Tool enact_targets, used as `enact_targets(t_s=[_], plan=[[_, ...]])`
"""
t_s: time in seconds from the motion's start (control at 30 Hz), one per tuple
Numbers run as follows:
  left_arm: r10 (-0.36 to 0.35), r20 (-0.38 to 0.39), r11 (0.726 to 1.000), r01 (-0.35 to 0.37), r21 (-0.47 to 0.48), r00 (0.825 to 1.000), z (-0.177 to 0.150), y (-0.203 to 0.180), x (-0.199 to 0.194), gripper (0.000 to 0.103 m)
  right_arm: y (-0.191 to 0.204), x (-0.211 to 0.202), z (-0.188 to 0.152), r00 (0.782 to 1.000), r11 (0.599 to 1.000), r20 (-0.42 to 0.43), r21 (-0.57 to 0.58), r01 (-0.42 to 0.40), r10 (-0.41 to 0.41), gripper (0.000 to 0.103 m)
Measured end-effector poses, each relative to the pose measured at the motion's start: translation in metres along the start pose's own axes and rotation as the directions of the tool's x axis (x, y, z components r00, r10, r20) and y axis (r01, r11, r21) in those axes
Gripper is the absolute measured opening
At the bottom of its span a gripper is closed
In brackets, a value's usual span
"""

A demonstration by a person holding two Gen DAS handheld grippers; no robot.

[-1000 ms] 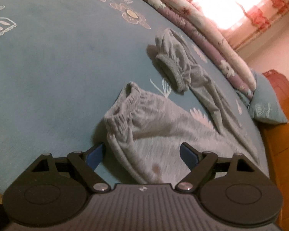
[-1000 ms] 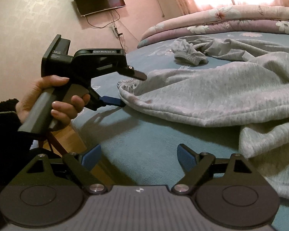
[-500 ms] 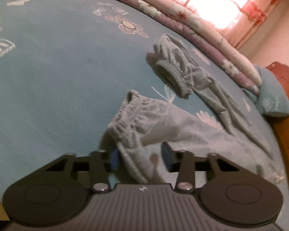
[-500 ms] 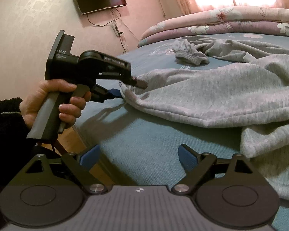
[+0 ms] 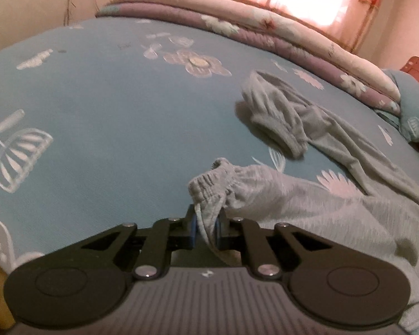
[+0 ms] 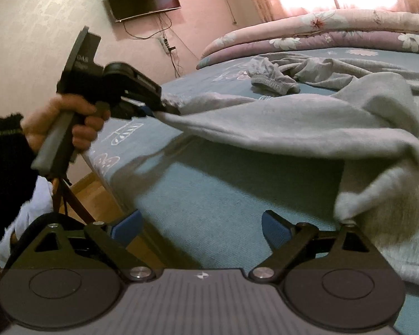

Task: Fold clothes
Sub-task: 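Grasp the grey sweatpants waistband with the left gripper, then pull the held waistband with the left gripper to straighten the sweatpants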

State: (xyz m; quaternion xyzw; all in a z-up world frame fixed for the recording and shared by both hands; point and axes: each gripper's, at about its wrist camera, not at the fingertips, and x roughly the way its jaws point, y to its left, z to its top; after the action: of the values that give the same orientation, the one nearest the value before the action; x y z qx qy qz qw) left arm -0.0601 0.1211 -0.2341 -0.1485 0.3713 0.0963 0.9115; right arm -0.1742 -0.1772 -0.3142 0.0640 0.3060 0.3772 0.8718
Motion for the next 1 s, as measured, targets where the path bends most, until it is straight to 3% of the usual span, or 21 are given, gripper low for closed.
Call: enact_targets(t_s=[0.23, 0.53, 1.0], plan=[[0.108, 0.048, 0.994, -0.108, 0.014, 0.993, 0.019, 0.019, -0.014, 0.01, 0.0, -0.001, 0.001, 1.0, 1.0, 0.003, 0.001, 0.007, -0.007, 0.096], [0.242, 0.075, 0.97, -0.243, -0.004, 0.967, 0.035, 0.052, -0.022, 0.01, -0.003, -0.002, 0.003, 1.0, 1.0, 0.014, 0.014, 0.015, -0.016, 0.096], [0.311, 0.085, 0.95, -0.308, -0.043, 0.947, 0.046, 0.091, -0.045, 0.013, -0.008, 0.002, 0.004, 1.0, 1.0, 0.008, 0.025, 0.019, -0.019, 0.096]])
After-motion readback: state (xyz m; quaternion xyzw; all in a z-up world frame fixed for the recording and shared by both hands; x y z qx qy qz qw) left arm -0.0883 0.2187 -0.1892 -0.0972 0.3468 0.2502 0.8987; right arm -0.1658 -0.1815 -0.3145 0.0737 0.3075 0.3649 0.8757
